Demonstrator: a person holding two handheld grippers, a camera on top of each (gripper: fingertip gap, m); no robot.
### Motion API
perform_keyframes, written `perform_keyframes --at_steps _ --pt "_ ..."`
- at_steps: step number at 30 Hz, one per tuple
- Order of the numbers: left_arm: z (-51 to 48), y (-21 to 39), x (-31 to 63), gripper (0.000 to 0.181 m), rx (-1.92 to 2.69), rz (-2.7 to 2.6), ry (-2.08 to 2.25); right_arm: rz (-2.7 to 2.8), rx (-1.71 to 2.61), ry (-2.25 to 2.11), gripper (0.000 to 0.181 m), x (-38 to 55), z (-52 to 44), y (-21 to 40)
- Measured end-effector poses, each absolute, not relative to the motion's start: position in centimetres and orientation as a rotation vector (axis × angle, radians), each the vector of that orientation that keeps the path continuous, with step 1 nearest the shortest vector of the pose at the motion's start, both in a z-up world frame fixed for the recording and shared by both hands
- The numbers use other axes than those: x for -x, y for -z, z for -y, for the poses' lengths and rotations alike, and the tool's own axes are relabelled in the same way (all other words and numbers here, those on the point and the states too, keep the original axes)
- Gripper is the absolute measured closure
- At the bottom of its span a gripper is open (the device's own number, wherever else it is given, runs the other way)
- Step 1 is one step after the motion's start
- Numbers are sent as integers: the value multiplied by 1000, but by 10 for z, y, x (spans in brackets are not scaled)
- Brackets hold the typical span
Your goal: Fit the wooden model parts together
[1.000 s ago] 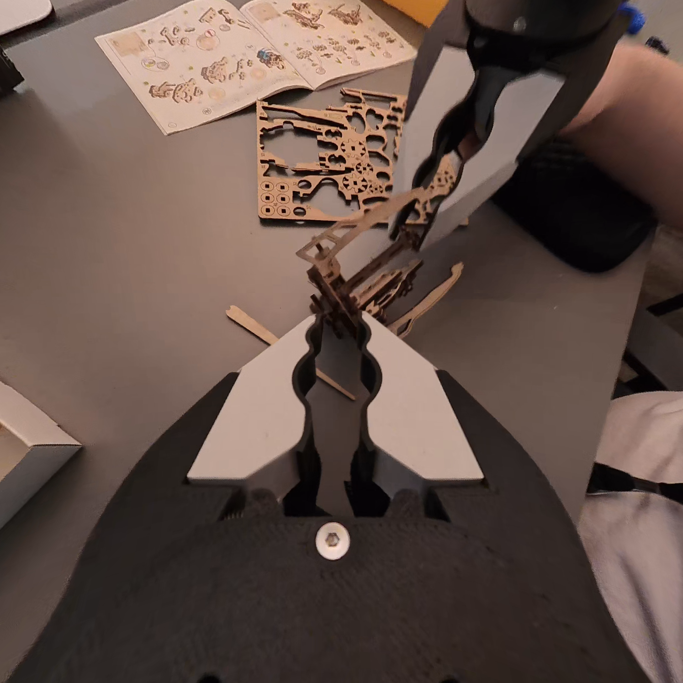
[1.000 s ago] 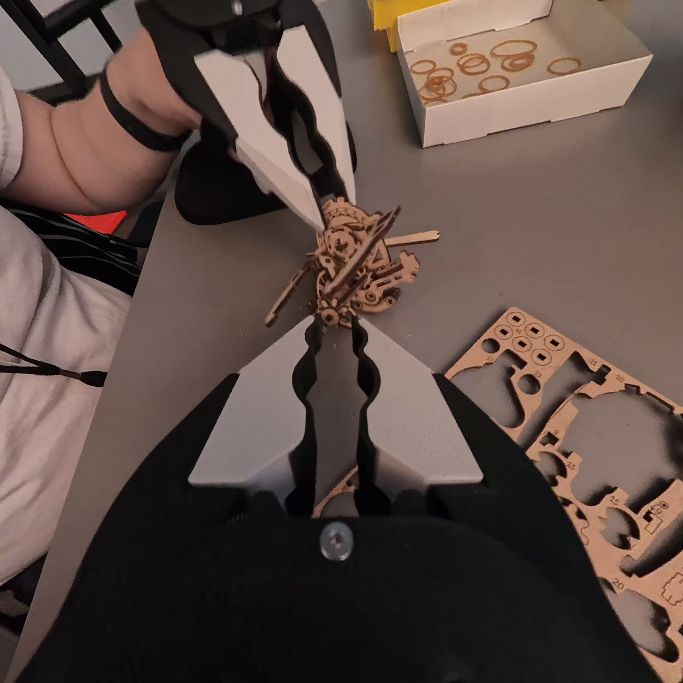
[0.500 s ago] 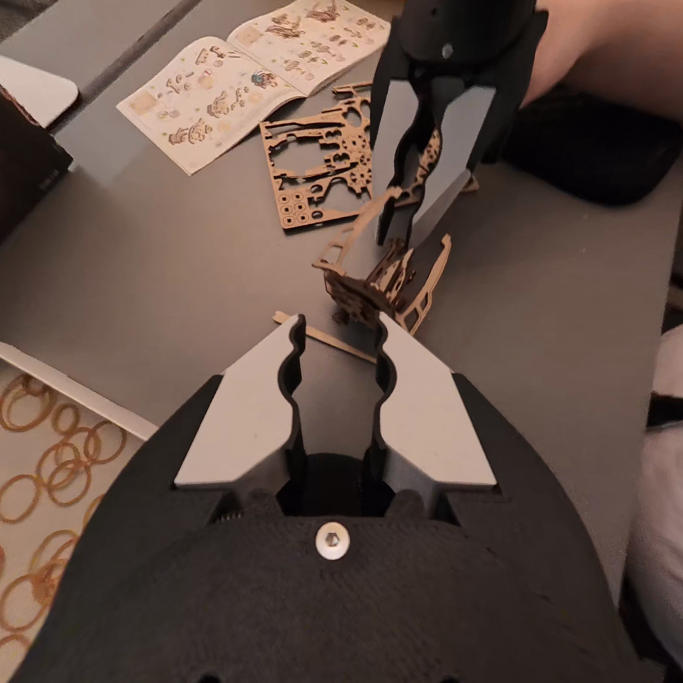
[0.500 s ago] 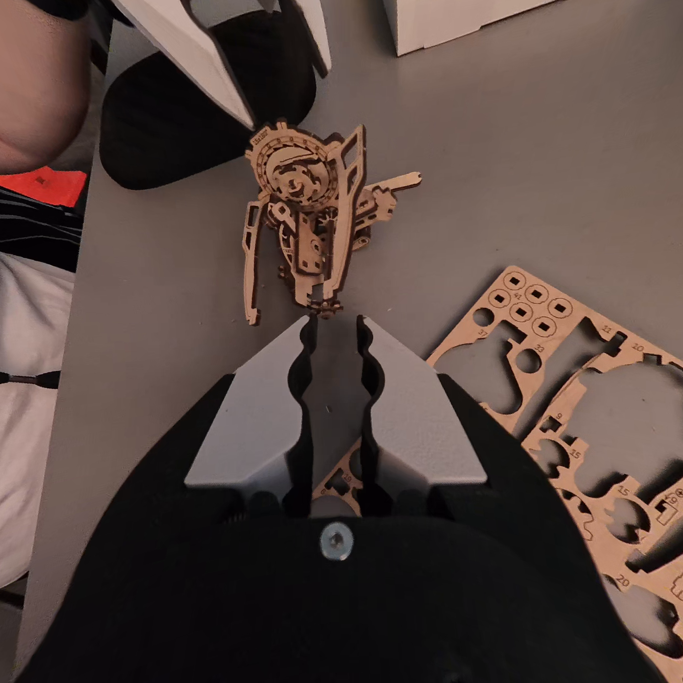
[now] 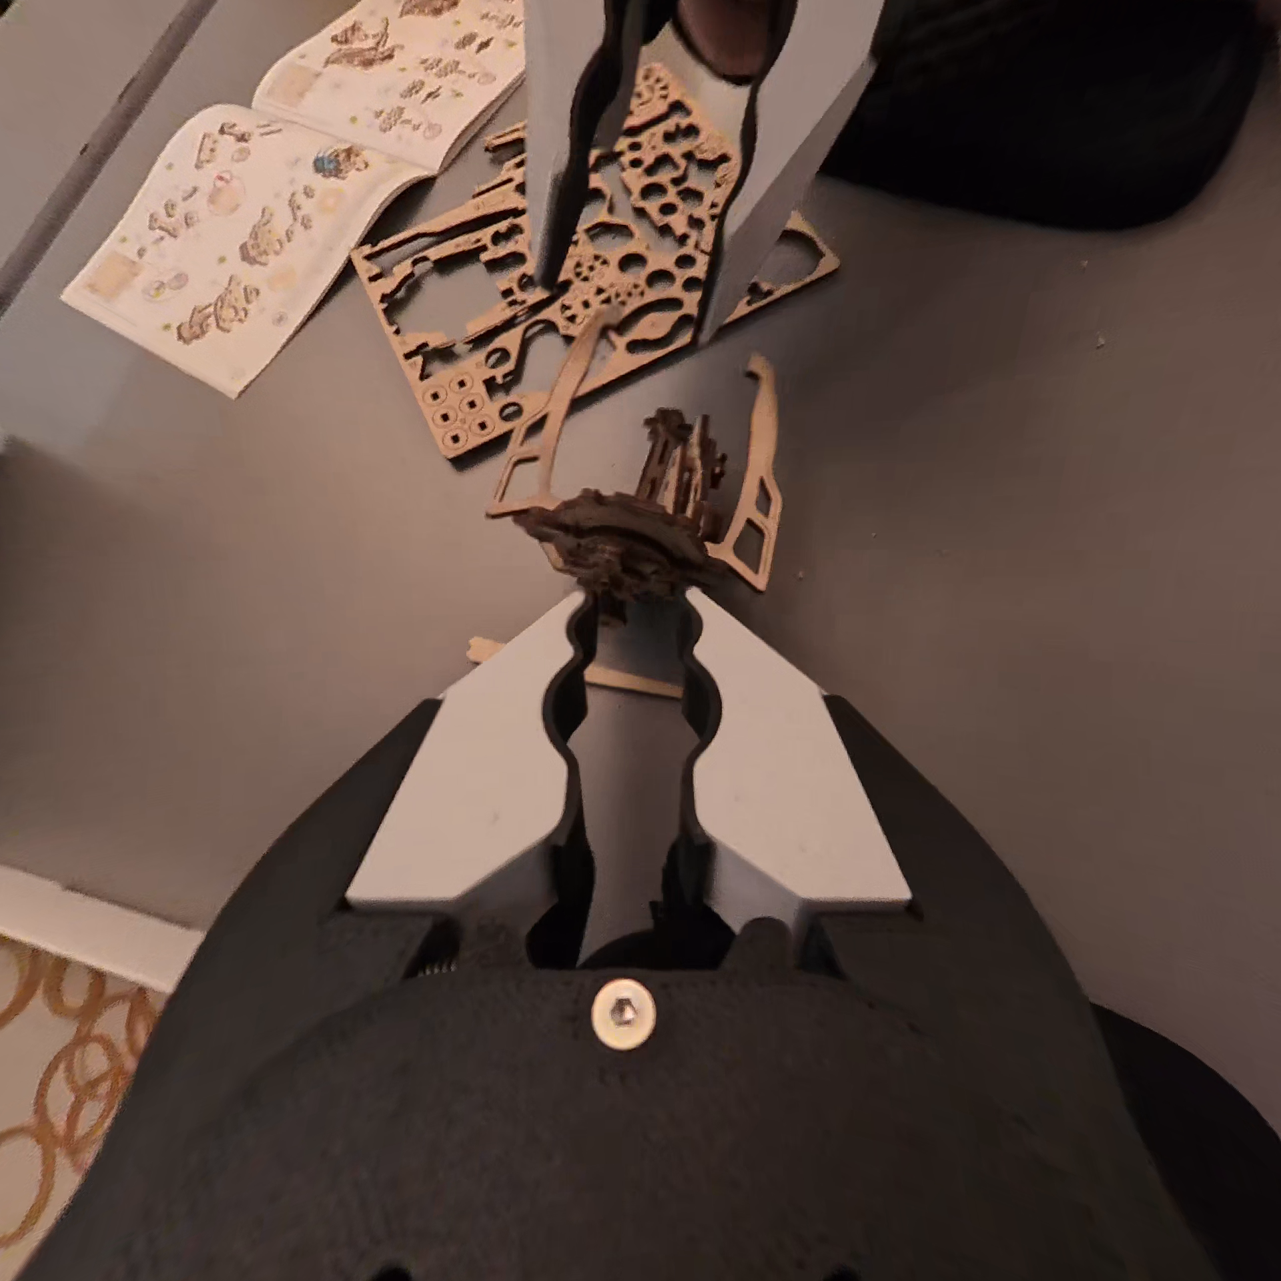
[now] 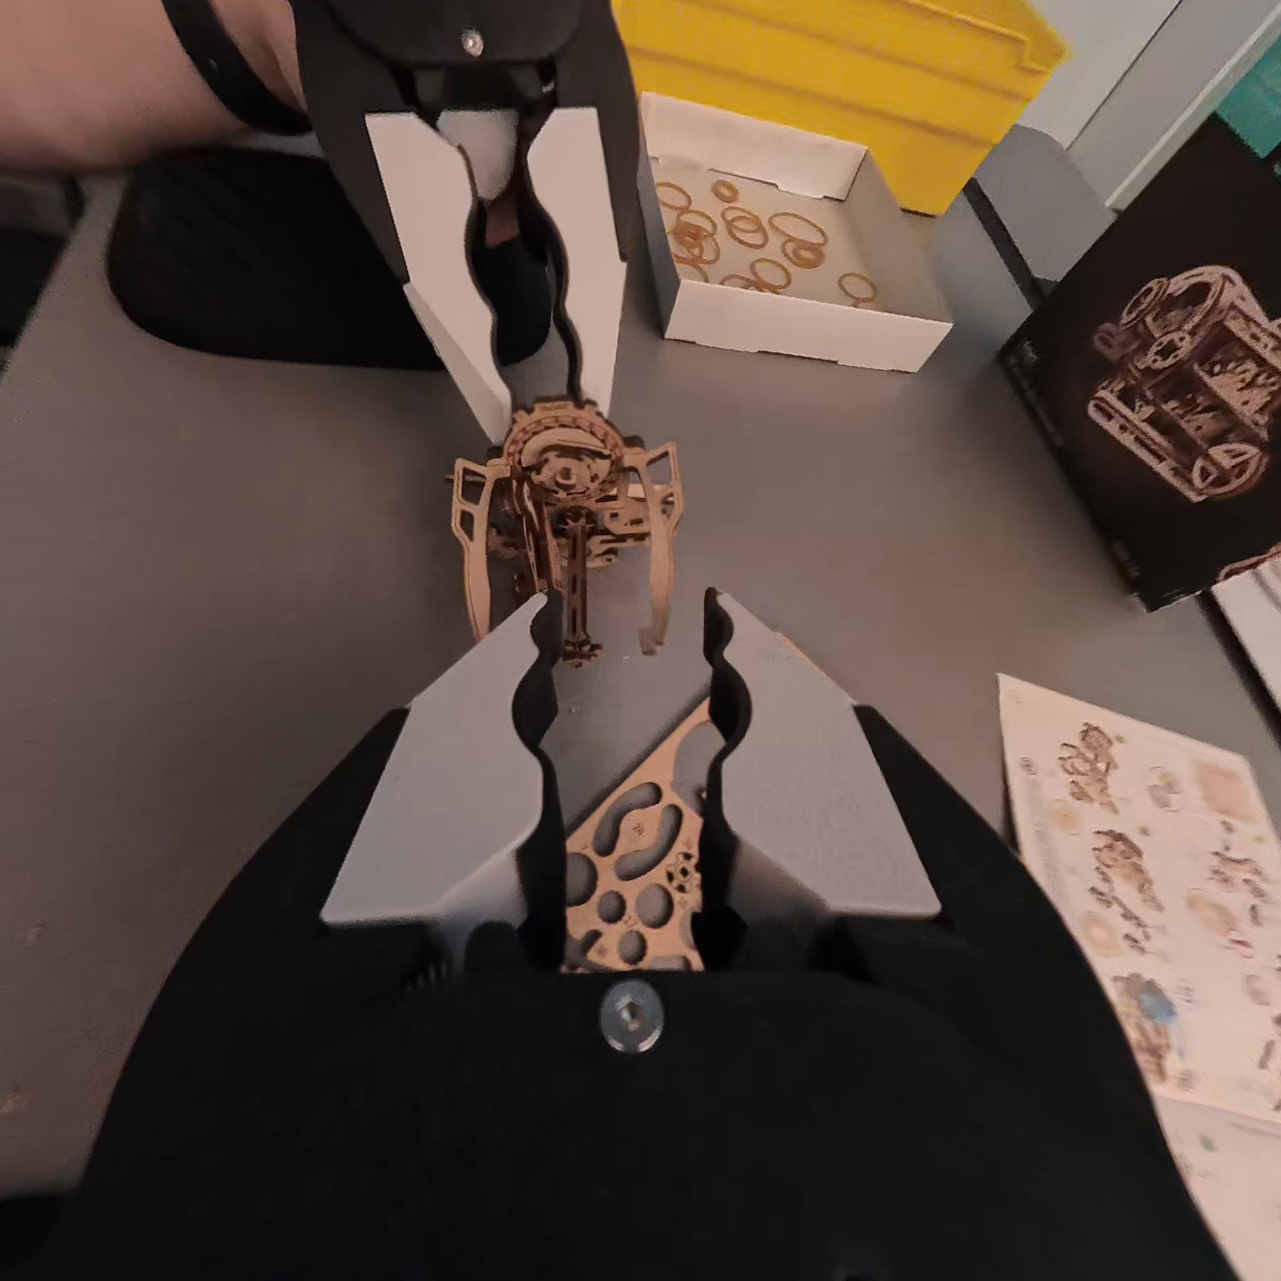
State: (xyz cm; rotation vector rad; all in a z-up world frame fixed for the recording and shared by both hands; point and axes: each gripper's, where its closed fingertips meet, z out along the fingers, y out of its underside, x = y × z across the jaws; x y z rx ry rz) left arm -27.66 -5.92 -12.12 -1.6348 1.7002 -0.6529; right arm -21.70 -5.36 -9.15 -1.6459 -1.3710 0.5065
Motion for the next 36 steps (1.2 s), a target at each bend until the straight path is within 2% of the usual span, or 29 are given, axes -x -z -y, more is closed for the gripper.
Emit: perform_keyframes --at_steps 9,13,18,32,36 --pt "44 118 266 170 1744 -1685 756 1430 1749 -409 144 213 23 110" --pt "41 116 265 163 1822 -1626 864 1390 1691 -499 144 212 35 100" --pt "40 120 272 156 1738 -1687 794 1390 1772 -446 145 205 27 121" --pt "41 131 265 159 1744 -1688 871 1345 1812 -575 148 211 24 124" --pt "43 124 262 165 1733 -1671 956 1314 1803 -671 148 213 30 118"
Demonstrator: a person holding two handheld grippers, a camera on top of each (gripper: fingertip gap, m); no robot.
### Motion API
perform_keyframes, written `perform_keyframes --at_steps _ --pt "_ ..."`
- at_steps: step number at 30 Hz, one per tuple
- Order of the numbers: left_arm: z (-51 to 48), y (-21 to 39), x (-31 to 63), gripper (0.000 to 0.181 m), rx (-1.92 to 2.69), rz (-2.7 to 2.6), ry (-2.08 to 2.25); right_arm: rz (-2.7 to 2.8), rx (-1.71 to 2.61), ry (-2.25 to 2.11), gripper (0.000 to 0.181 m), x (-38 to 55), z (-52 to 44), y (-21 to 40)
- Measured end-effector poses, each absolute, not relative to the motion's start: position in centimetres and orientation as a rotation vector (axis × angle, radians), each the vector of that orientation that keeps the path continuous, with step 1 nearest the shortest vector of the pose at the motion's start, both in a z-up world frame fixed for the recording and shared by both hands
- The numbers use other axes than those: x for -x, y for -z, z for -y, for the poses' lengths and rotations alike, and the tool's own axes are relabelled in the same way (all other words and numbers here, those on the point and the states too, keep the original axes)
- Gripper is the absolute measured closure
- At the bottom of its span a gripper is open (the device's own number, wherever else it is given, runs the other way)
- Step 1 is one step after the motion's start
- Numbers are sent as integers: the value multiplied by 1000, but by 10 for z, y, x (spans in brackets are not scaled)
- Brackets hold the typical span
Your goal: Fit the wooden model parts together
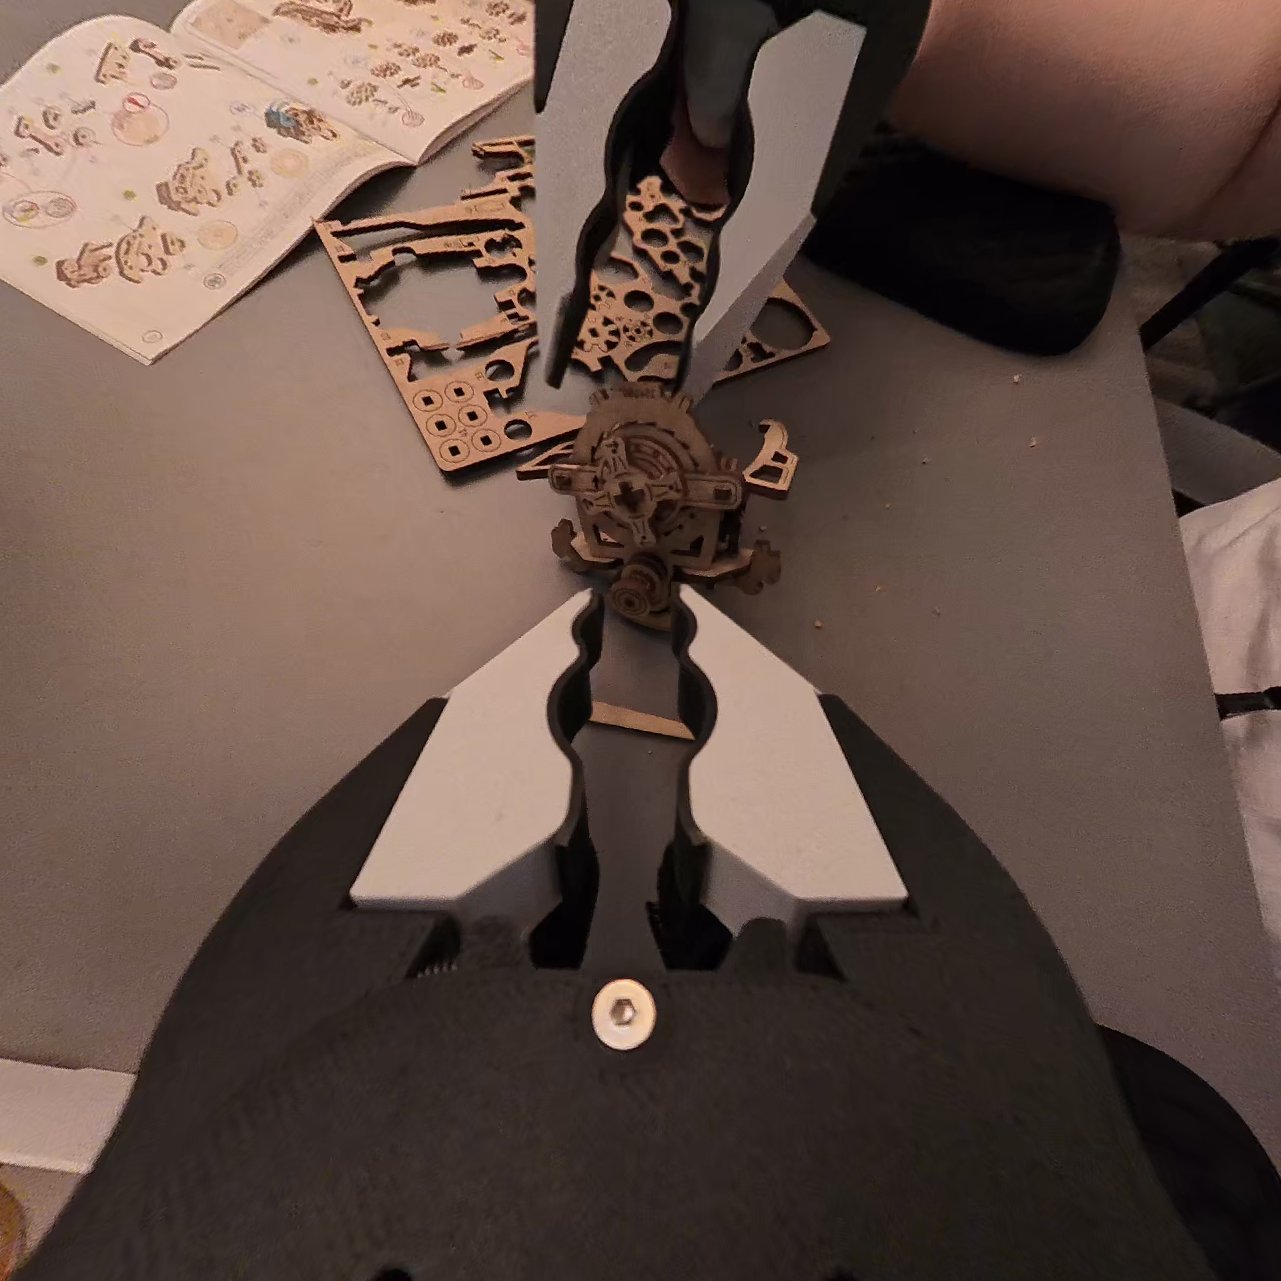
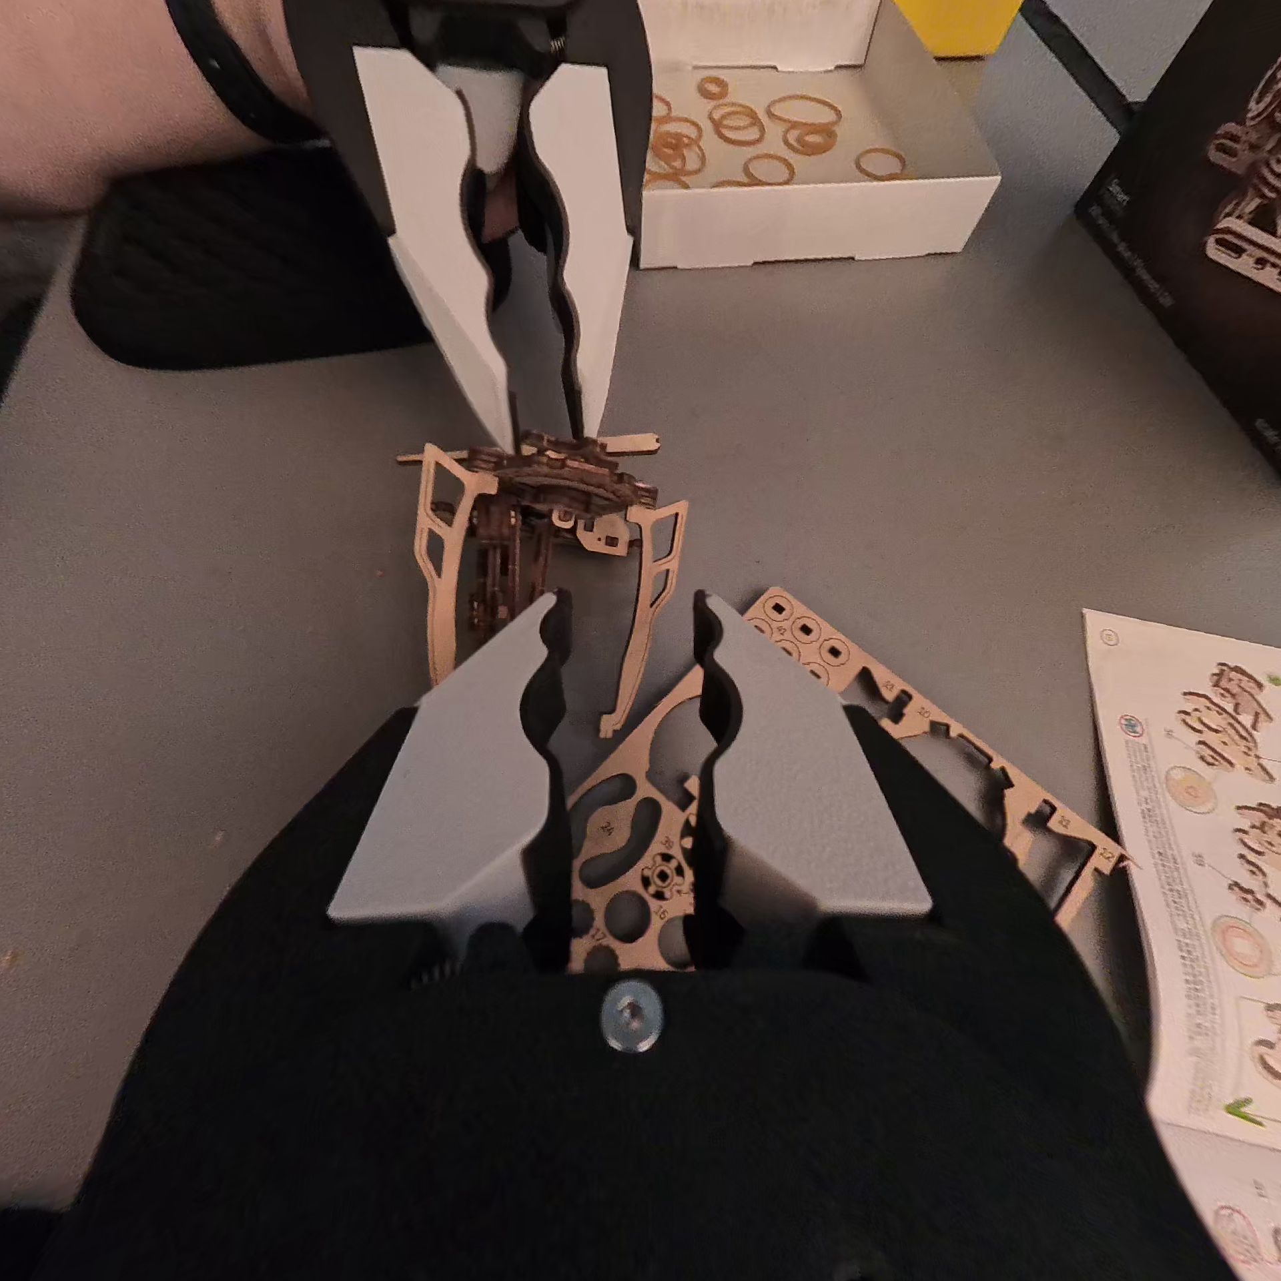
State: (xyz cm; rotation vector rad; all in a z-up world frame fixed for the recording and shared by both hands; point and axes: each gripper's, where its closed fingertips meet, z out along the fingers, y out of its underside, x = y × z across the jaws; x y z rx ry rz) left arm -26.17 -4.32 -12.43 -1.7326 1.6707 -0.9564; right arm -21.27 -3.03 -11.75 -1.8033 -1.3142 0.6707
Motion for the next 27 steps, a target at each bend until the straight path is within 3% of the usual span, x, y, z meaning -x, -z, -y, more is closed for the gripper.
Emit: perform_keyframes --at_steps 10,27 --pt "45 125 256 176 1744 -1677 1007 1275 1817 -713 147 207 34 118" --pt "28 125 269 176 2119 -1277 1127 1238 1757 -893 145 209 49 97"
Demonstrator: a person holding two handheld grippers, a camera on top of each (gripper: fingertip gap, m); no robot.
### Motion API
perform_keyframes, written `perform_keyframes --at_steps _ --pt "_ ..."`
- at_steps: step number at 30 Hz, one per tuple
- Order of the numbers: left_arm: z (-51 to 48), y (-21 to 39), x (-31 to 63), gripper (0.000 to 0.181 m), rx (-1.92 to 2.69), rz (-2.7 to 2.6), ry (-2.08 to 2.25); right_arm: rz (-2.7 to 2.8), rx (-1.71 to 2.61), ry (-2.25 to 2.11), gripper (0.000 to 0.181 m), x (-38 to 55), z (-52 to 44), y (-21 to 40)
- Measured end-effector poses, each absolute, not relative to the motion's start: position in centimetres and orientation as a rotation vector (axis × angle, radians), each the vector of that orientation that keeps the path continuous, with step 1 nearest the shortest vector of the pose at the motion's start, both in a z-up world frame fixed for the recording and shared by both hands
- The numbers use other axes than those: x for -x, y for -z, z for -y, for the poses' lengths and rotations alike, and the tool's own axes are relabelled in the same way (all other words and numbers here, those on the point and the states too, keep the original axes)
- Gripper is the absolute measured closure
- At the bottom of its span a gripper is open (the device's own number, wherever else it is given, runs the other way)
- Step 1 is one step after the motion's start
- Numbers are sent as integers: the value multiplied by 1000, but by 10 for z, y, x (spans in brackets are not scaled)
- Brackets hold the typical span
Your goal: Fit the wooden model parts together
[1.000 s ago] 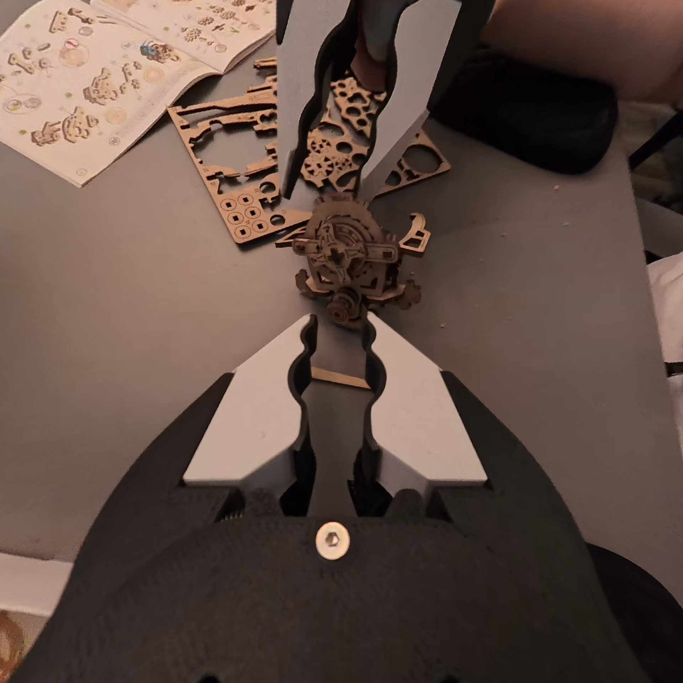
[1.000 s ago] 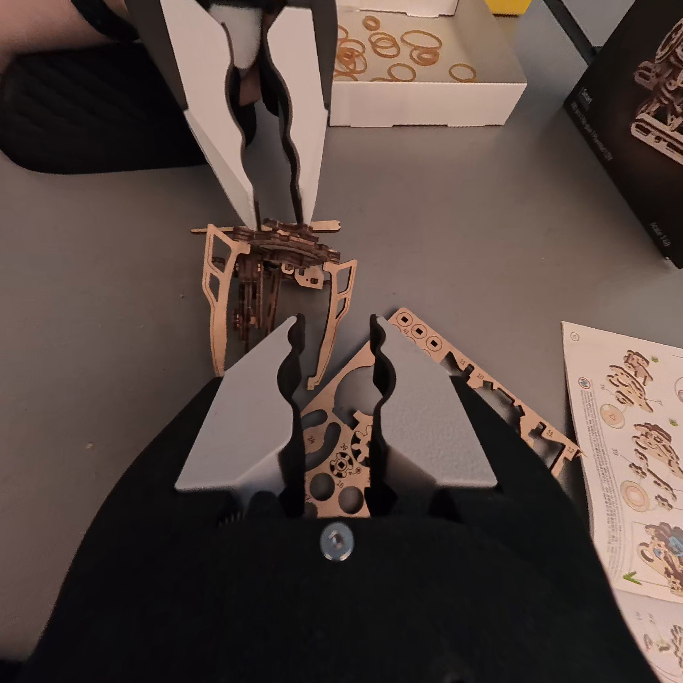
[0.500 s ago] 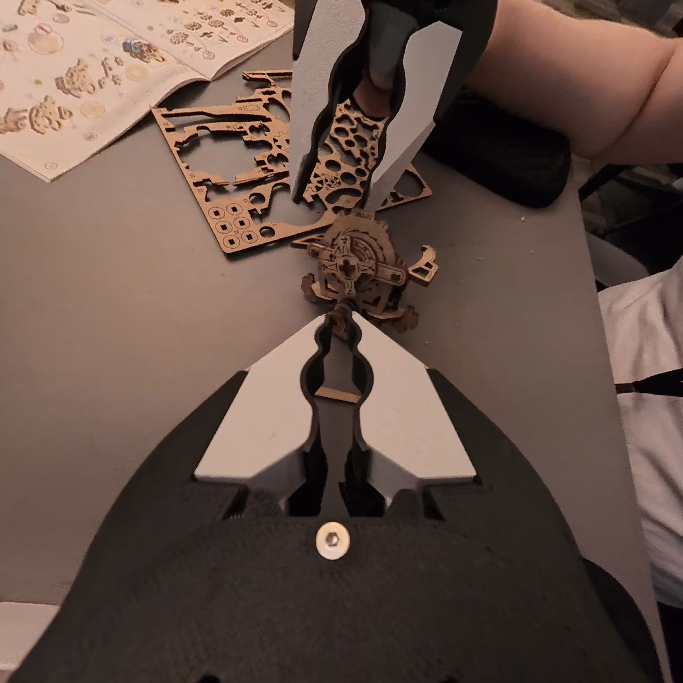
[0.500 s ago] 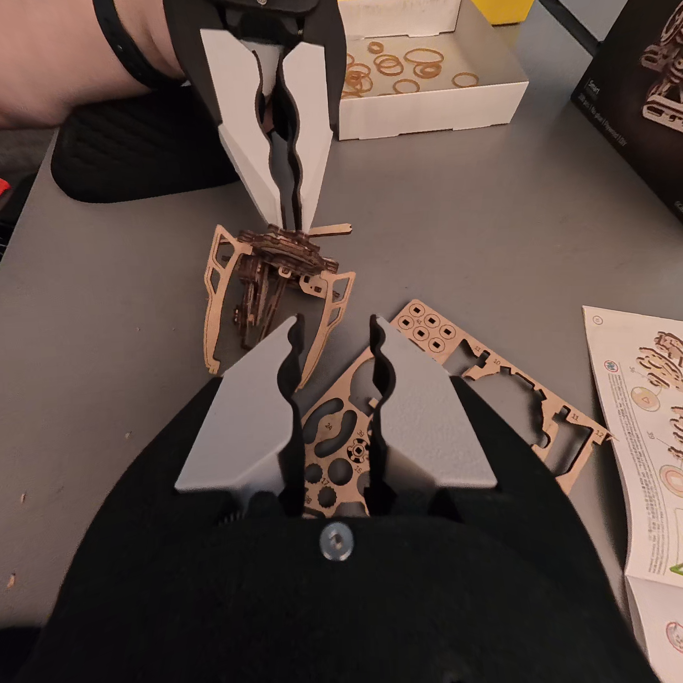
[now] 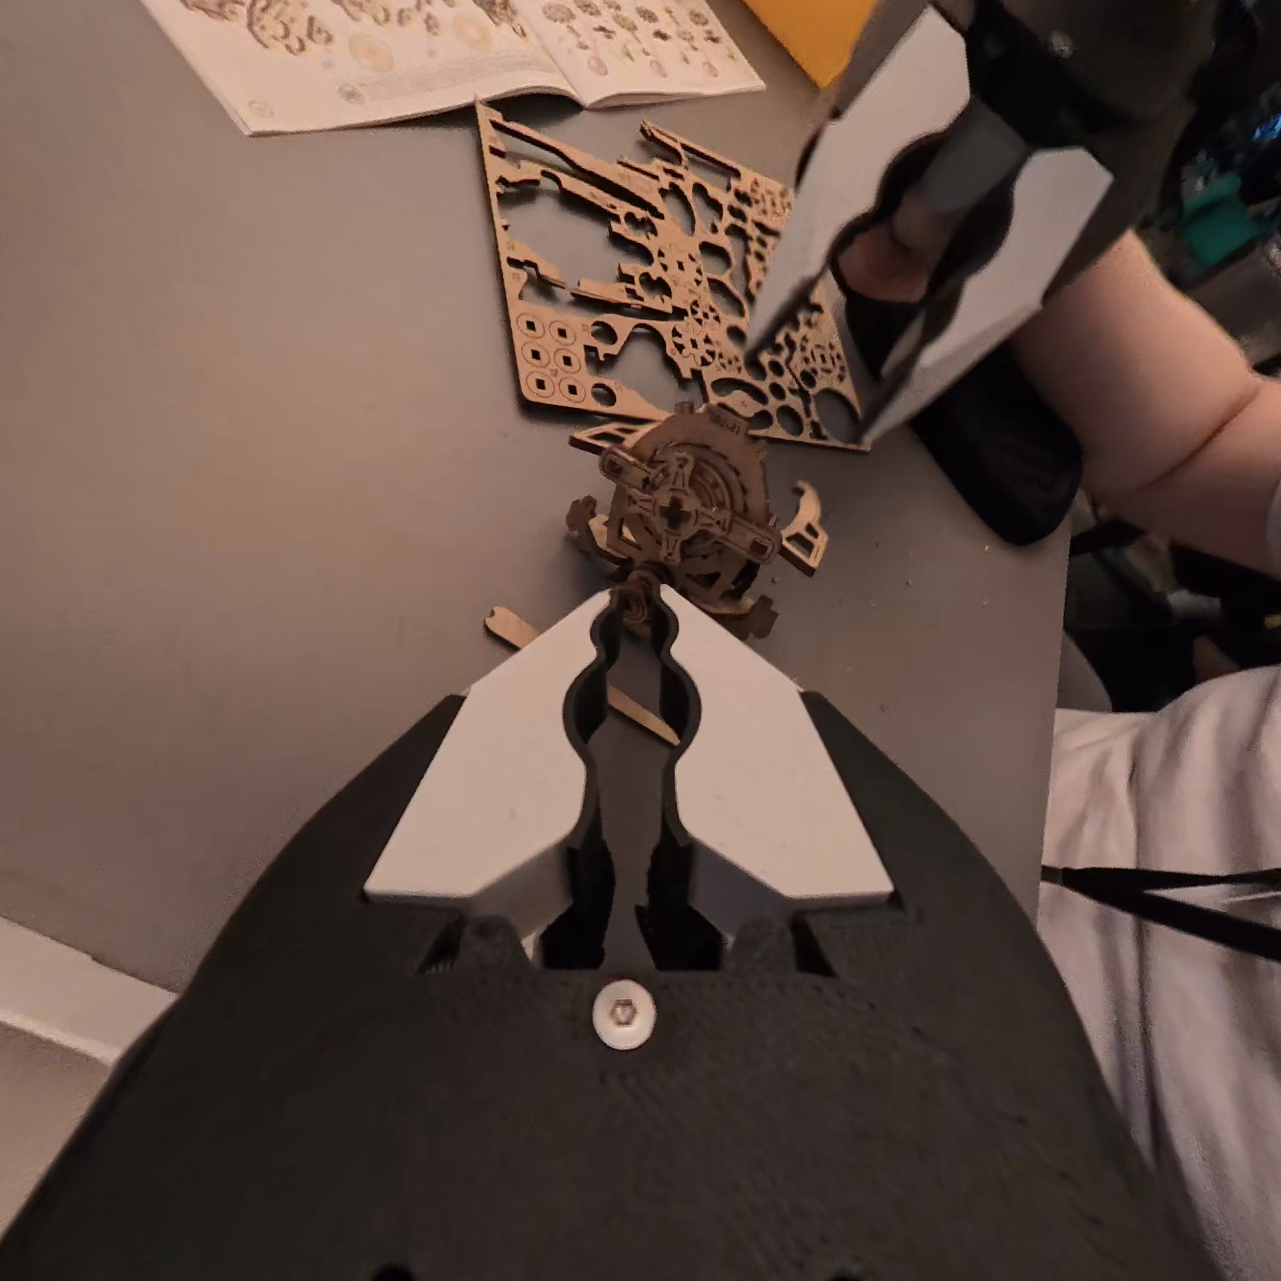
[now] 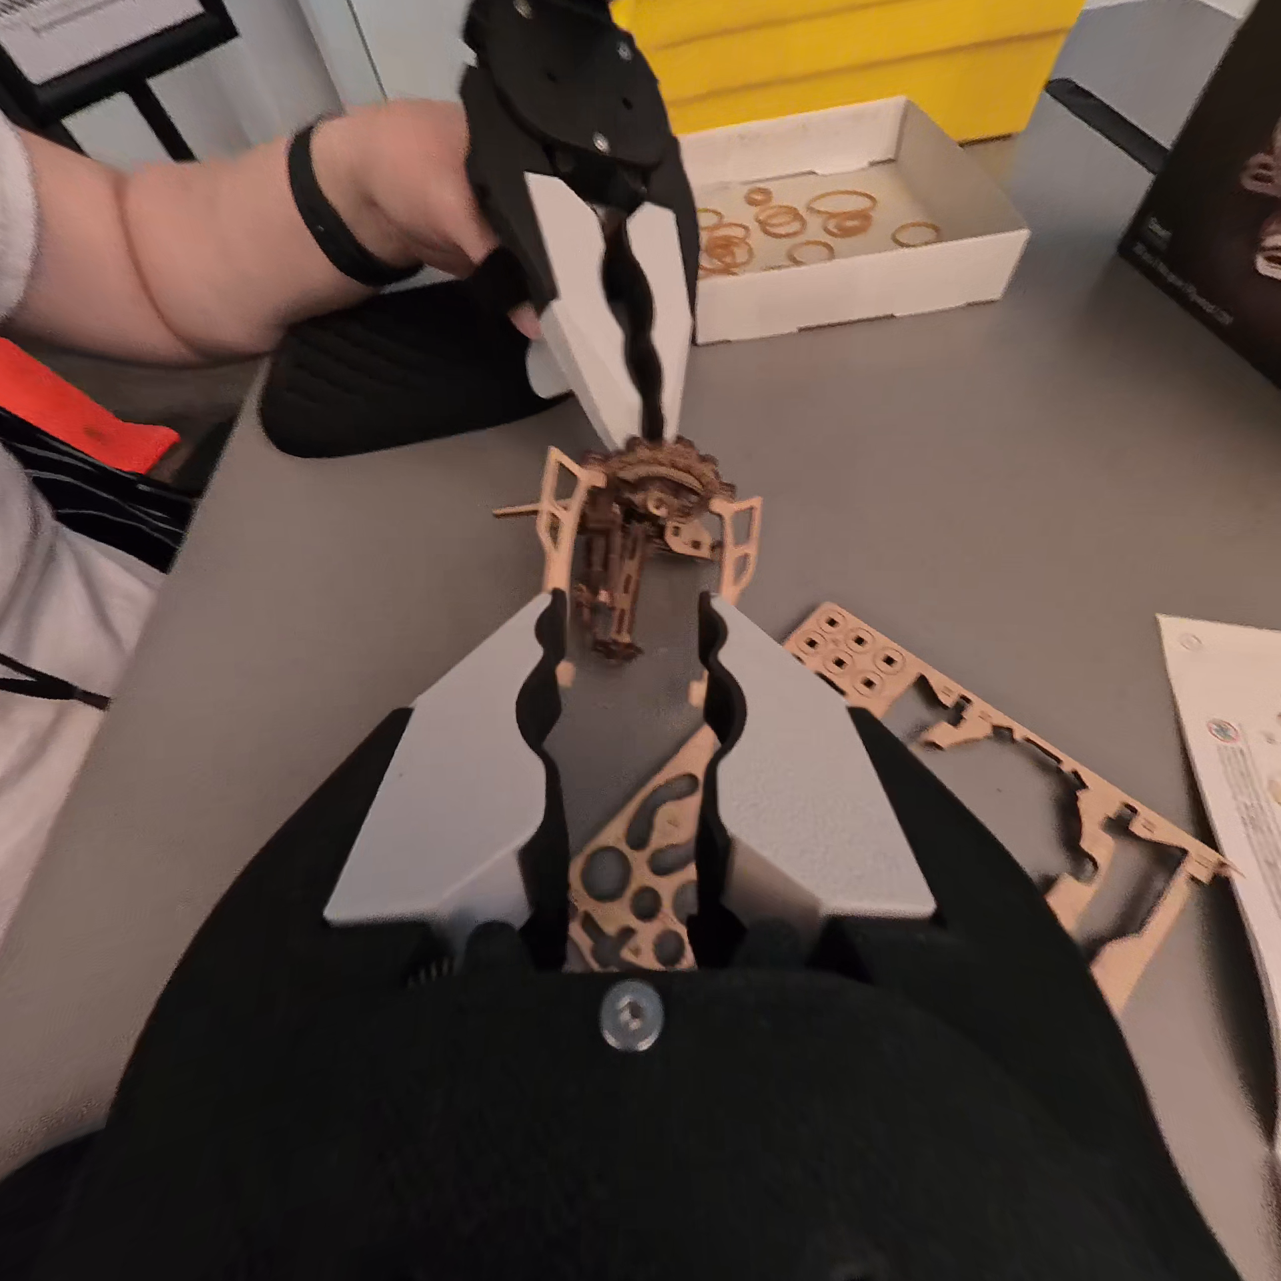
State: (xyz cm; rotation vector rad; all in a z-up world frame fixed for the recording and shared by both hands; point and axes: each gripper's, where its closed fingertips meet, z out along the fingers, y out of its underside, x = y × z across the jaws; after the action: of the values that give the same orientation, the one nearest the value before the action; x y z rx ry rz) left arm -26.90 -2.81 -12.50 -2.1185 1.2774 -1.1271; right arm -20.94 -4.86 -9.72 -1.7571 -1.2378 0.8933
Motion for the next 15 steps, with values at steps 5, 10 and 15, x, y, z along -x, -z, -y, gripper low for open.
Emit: perform_keyframes --at_steps 5,10,15 --pt "30 120 274 169 2084 -1235 1123 1283 1764 -914 132 234 65 97" --pt "27 119 278 155 2023 -1284 988 1384 1820 -778 131 243 67 123" --pt "19 115 279 152 1959 -1273 929 1416 1848 -640 135 237 58 137"
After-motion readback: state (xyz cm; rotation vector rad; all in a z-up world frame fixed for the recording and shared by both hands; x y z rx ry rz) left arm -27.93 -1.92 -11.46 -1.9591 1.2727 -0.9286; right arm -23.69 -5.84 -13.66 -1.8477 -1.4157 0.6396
